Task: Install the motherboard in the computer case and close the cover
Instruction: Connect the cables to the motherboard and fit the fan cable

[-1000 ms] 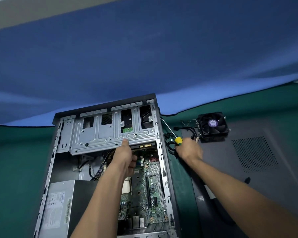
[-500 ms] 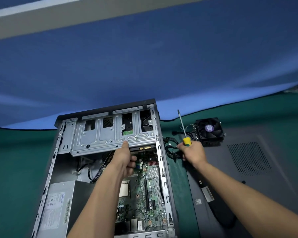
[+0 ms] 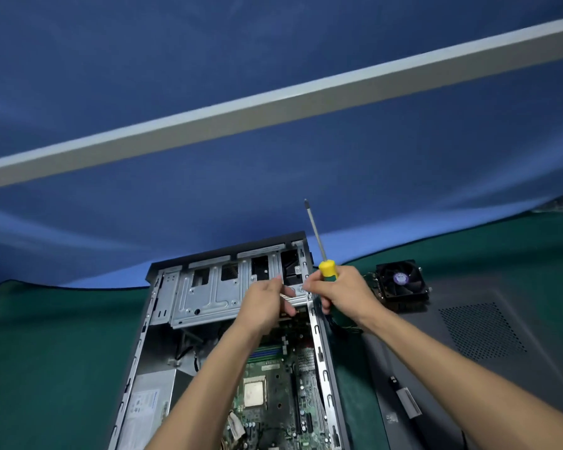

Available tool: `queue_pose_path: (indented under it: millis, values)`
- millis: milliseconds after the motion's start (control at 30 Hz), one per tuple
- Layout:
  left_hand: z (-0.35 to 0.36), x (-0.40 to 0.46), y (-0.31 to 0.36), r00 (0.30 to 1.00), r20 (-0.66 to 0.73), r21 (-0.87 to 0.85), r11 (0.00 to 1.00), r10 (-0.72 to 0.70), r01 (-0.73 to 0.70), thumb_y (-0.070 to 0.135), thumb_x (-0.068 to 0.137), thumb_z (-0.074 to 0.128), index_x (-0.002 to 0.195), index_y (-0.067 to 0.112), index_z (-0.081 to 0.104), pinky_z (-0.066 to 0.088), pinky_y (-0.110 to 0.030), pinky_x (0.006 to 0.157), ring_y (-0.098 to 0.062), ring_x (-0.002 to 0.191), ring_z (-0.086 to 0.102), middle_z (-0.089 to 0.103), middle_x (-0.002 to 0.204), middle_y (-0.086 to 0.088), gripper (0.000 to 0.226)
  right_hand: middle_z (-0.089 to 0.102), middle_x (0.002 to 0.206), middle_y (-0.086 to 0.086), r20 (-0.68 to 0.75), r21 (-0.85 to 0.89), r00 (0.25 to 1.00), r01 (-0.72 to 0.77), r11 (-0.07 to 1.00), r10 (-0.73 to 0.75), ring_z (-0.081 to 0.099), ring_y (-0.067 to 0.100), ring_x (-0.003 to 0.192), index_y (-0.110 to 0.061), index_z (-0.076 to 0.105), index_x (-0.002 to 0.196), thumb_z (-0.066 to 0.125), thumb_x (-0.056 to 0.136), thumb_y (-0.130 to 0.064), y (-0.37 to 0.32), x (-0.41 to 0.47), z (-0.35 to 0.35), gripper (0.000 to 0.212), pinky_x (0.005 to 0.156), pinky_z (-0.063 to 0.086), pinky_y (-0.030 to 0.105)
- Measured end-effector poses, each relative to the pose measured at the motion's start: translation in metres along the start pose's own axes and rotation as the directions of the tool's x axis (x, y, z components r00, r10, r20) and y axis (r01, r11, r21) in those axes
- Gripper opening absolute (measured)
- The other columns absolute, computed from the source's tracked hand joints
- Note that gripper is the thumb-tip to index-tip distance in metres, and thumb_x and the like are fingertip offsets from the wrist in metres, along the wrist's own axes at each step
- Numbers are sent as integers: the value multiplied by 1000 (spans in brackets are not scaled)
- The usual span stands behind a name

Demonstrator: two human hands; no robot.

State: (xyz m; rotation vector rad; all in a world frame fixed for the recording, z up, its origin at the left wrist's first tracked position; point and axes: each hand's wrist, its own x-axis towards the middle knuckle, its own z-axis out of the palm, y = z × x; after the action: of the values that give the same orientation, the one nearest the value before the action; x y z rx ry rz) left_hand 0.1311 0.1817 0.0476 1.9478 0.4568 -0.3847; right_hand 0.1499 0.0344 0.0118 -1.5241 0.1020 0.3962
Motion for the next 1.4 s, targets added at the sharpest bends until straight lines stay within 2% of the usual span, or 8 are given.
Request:
queue_pose_path:
  millis: [133, 300, 500, 567, 700, 833, 1033, 1400]
  values:
    - [3, -9, 12, 991, 50, 38, 991, 127, -129, 28, 104, 29, 73, 10, 56, 22, -14, 31, -2, 27, 33, 57, 54, -5, 45, 52, 52, 5, 24, 0, 997, 68, 998, -68, 44, 11, 39, -14, 64, 67, 71, 82, -4, -12, -1, 8, 20, 43, 43, 23]
    - [5, -15, 14, 987, 60, 18, 989, 147, -149, 25, 103, 29, 67, 11, 50, 23, -14, 31, -4, 29, 31, 49, 46, 1, 44, 53, 45, -5, 81, -54, 992, 99, 994, -95, 43, 9, 36, -15, 63, 69, 69, 84, -6, -19, -5, 5, 18, 42, 41, 21]
    - [1, -23, 13, 994, 22, -296, 950, 108, -97, 28, 99, 44, 68, 12, 49, 19, -14, 34, -8, 32, 30, 48, 50, 0, 36, 54, 51, -7, 44, -151, 996, 84, 985, -79, 52, 12, 45, -14, 55, 77, 63, 85, -13, -23, -11, 5, 12, 52, 44, 25]
    - [-6, -23, 15, 996, -41, -457, 885, 73, -84, 24, 96, 51, 75, 9, 53, 24, -15, 34, -9, 34, 38, 58, 56, -2, 26, 59, 57, -6, 50, -169, 998, 52, 984, -44, 56, 12, 51, -11, 58, 86, 57, 87, -9, -24, -10, 4, 3, 57, 45, 28]
    - [-20, -20, 23, 994, -90, -729, 684, -64, -22, 15, 96, 49, 80, 6, 56, 43, -15, 37, -9, 41, 58, 69, 62, -5, 19, 65, 73, -5, 87, -199, 985, 163, 966, -148, 61, 13, 59, -19, 63, 108, 61, 91, -16, -28, -15, -4, 17, 60, 49, 27]
    - [-30, -13, 27, 990, -79, -881, 472, -113, -17, 12, 98, 43, 89, 3, 58, 54, -29, 65, -21, 80, 66, 67, 91, -14, 20, 67, 107, -19, 128, -616, 965, 258, 744, -229, 61, 7, 94, -43, 60, 121, 65, 84, -49, -38, -20, -14, 39, 82, 48, 28]
    - [-37, -13, 26, 992, -16, -954, 298, -127, 23, 11, 98, 43, 94, -1, 59, 49, -39, 71, -29, 89, 64, 69, 90, -17, 21, 67, 80, -7, 166, -709, 949, 305, 637, -269, 51, 5, 61, -41, 64, 98, 64, 78, -58, -46, -24, -19, 26, 59, 40, 26]
    - [-43, -16, 19, 988, -60, -944, 330, -144, -10, 13, 98, 44, 96, -2, 60, 50, -38, 69, -29, 86, 66, 71, 86, -17, 22, 67, 85, -16, 167, -697, 957, 284, 659, -236, 58, 7, 70, -40, 69, 111, 68, 77, -57, -42, -21, -19, 38, 60, 42, 24]
